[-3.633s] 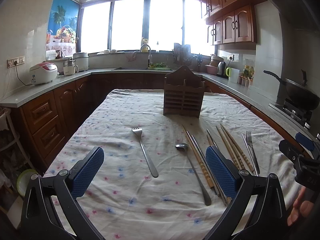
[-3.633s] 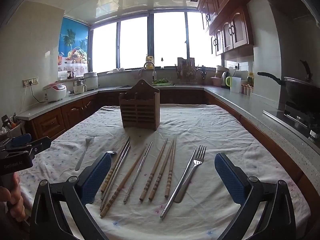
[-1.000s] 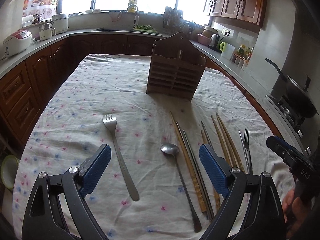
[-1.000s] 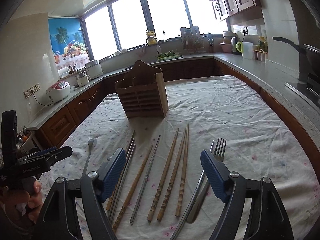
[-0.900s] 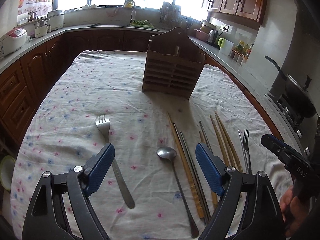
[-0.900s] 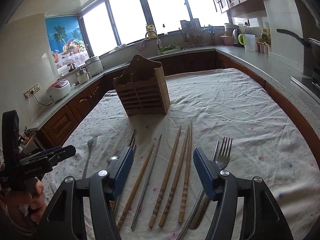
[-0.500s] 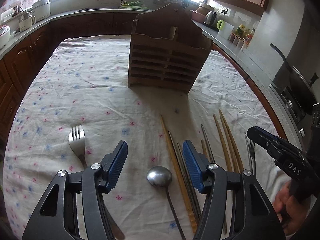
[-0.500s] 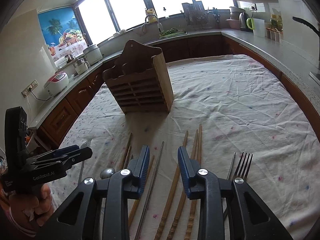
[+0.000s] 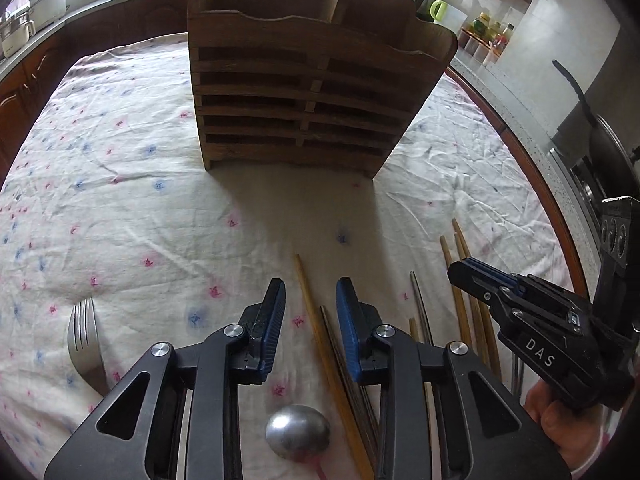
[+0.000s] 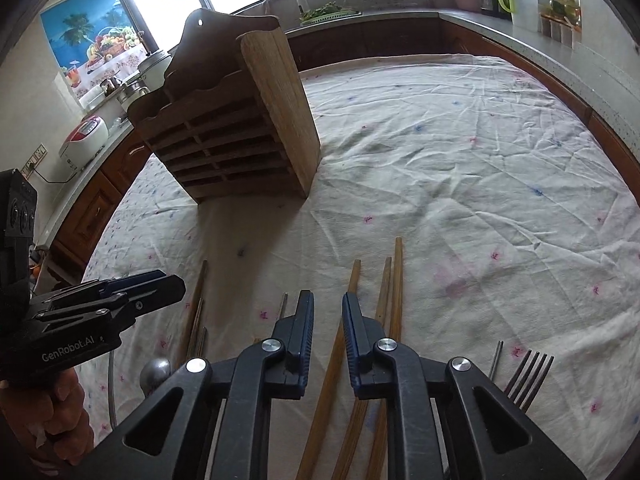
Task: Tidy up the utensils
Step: 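Grasp a chopstick with the left tool while the right tool grasps a wooden chopstick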
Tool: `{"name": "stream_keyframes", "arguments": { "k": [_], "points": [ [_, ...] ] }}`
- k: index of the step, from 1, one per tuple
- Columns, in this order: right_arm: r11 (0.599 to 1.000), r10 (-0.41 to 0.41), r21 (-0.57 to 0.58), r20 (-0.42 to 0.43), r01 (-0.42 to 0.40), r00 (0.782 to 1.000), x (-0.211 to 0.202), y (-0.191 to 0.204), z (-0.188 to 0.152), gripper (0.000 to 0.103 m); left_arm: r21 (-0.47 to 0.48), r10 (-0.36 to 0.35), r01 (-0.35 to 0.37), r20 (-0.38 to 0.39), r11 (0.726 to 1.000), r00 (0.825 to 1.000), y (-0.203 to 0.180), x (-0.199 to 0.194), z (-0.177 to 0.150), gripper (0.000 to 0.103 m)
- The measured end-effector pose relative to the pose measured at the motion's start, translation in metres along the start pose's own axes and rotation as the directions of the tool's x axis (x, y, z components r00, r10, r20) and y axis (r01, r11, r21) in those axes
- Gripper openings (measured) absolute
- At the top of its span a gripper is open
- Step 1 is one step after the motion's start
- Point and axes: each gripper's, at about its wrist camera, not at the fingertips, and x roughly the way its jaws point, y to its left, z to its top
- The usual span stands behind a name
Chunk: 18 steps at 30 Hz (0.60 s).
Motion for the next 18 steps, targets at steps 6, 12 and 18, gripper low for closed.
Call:
{"name": "stream_keyframes", "arguments": {
  "k": [6,12,18],
  "points": [
    [1.0,-0.016,-0.016,-0.024,0.016,1.0,0.013,-0.002,0.004,0.011,0.032,0.028,-0.027,-0.039,0.999,0.999,-0.001,0.017,0.003,0.014],
    [0.997,-0.051,-0.063,-0.011,0.05,0.999,0.018,0.006,0.006,0.012,0.088,0.053,-0.052,-0.008,0.995,0.999,-0.008,0.021,0.003,0.008],
    [0.999,-0.021,-0.043,-0.008,0.021,1.0,0.017,0.004,0.007,0.007,0.065,0.02,-0.02,0.001,0.998,1.0,-0.003,0.02,0.004,0.006]
  ]
}}
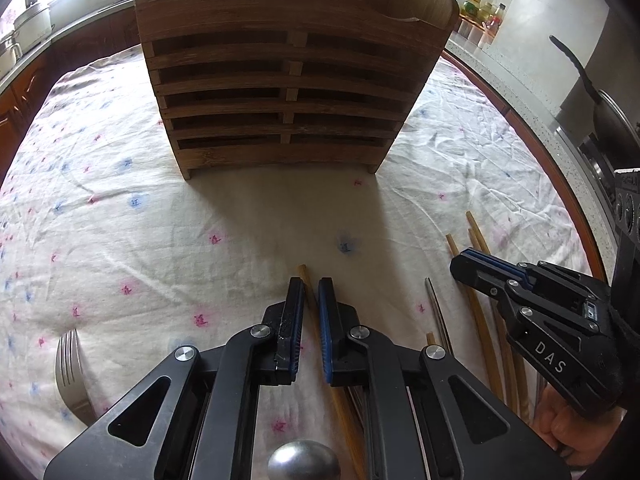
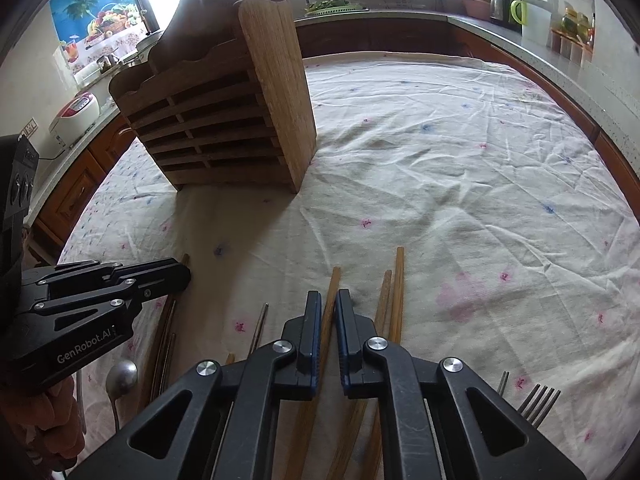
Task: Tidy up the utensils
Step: 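Grasp a chopstick with the left tool while the right tool grasps a wooden chopstick, then lift both held chopsticks upright and carry them over the wooden holder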
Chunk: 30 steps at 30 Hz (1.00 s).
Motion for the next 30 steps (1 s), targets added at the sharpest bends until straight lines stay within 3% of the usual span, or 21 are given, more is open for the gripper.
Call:
{"name": "stream_keyframes", "arguments": {
  "k": [12,30],
  "points": [
    [0.997,0.081,0.005,0.109,-0.082,0.991,-0.053,0.017,0.003,0.005,-0.064,-0.092,0.099,0.114,0.993,0.989,0.02,-0.07,-0.014,0.006],
    [0.988,0.147,0.013,0.266,-0.157,0.953,-0.142,0.025,-0.011,0.005,-0.061,-0.187,0.216,0.31,0.974,0.932,0.021,-0.175,-0.049,0.005]
  ]
}}
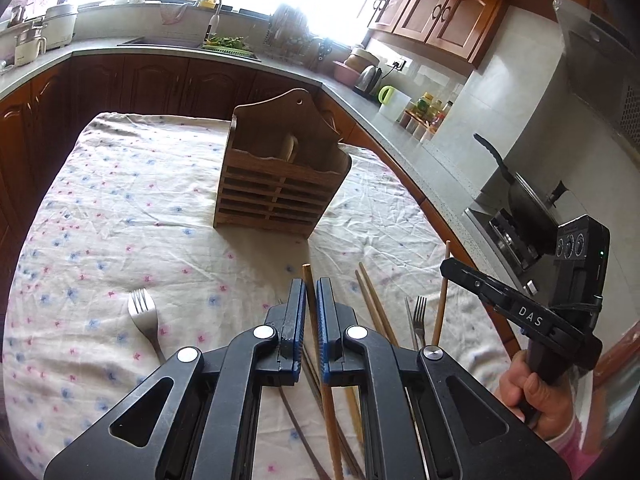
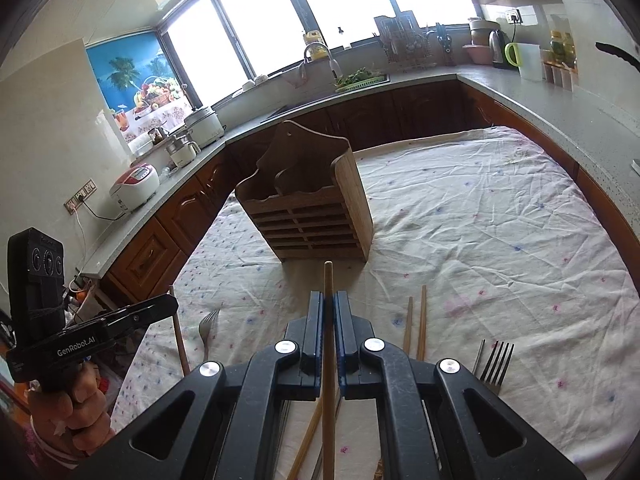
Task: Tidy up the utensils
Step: 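Lift both held chopsticks upright and carry them over the wooden holder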
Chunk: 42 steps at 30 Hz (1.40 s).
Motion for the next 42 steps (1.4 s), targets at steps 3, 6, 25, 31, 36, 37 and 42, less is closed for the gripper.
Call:
{"name": "stream_keyframes", "arguments": {
  "k": [3,6,25,31,36,37,42],
  "points": [
    [1.0,0.006,-0.008,0.032,-0.005,0.999,-0.015,0.005,0.005,0.005,0.003,-0.008,0.008,0.033,1.0,0.999,-0.001,-0.016,0.002,0.004],
    [1.0,0.013,-0.018,0.074,-0.012,0.997,-0.031,0.009,0.012,0.005,0.006,-0.013,0.013,0.08,1.0,0.997,-0.002,-0.032,0.006,0.004],
    [0.998,0.025,-0.054,0.205,-0.014,0.978,-0.05,0.021,0.05,0.005,-0.055,0.033,-0.019,0.274,0.998,0.961,0.02,-0.078,0.038,0.004],
    [0.999,0.033,-0.048,0.228,-0.022,0.973,-0.047,0.021,0.064,0.005,-0.057,0.035,-0.018,0.32,0.998,0.947,0.023,-0.086,0.053,0.004],
    [0.998,0.035,-0.051,0.266,-0.022,0.963,-0.046,0.023,0.085,0.005,-0.057,0.037,-0.017,0.378,0.998,0.925,0.026,-0.096,0.075,0.004],
    [0.998,0.037,-0.051,0.276,-0.024,0.96,-0.046,0.023,0.09,0.005,-0.057,0.04,-0.019,0.391,0.998,0.92,0.027,-0.098,0.08,0.004],
    [0.999,0.035,-0.045,0.332,-0.022,0.943,-0.042,0.024,0.119,0.005,-0.056,0.054,-0.033,0.452,0.998,0.89,0.03,-0.102,0.109,0.004]
  ]
}}
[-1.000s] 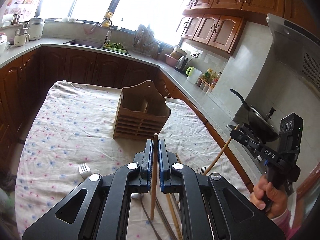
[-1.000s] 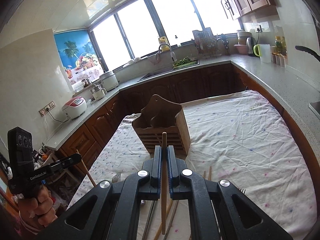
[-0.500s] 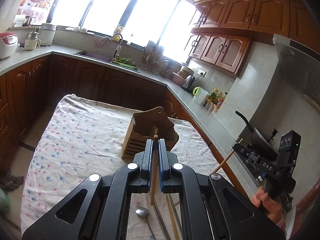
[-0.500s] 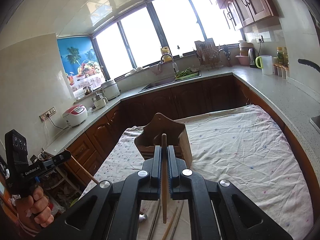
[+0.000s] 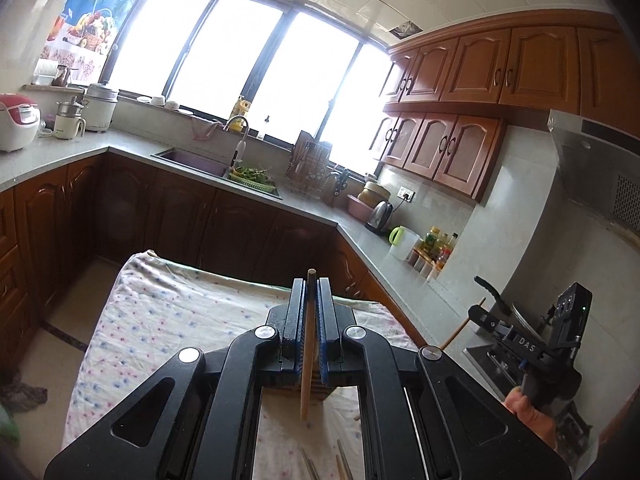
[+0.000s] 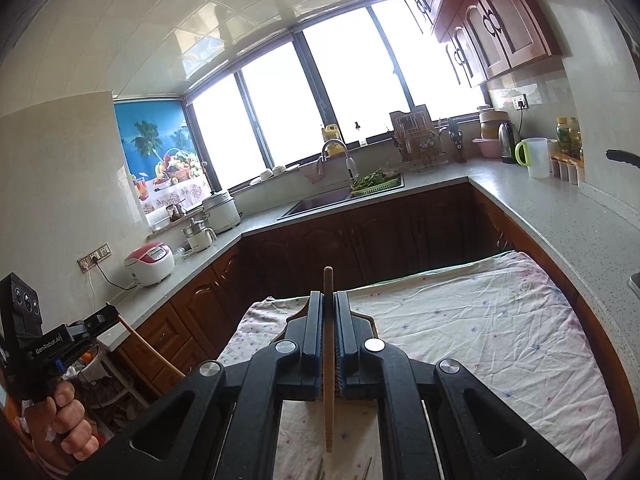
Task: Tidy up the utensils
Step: 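Lift both held chopsticks upright and carry them over the wooden holder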
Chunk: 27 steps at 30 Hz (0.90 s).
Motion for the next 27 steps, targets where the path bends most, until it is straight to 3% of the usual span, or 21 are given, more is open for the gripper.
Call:
{"name": "stream_keyframes", "arguments": {
  "k": [6,14,21,27],
  "points": [
    [1.0,-0.011,0.01,0.069,0.011,0.998,0.021,-0.004,0.031,0.005,0.005,0.025,-0.026,0.067,1.0,0.997,0.004,0.025,0.03,0.004],
    [0.999,-0.036,0.035,0.083,0.033,0.996,0.065,-0.02,0.042,0.005,-0.058,0.051,-0.048,0.063,0.997,0.997,0.023,0.09,0.038,0.004],
    [0.996,-0.044,0.074,0.057,0.039,0.997,0.102,-0.034,0.017,0.005,-0.123,0.08,-0.076,0.025,0.99,0.997,0.041,0.139,0.009,0.004],
    [0.991,-0.059,0.12,0.031,0.055,0.998,0.127,-0.043,-0.011,0.005,-0.12,0.097,-0.097,-0.008,0.988,0.995,0.041,0.165,-0.022,0.004]
  ]
}}
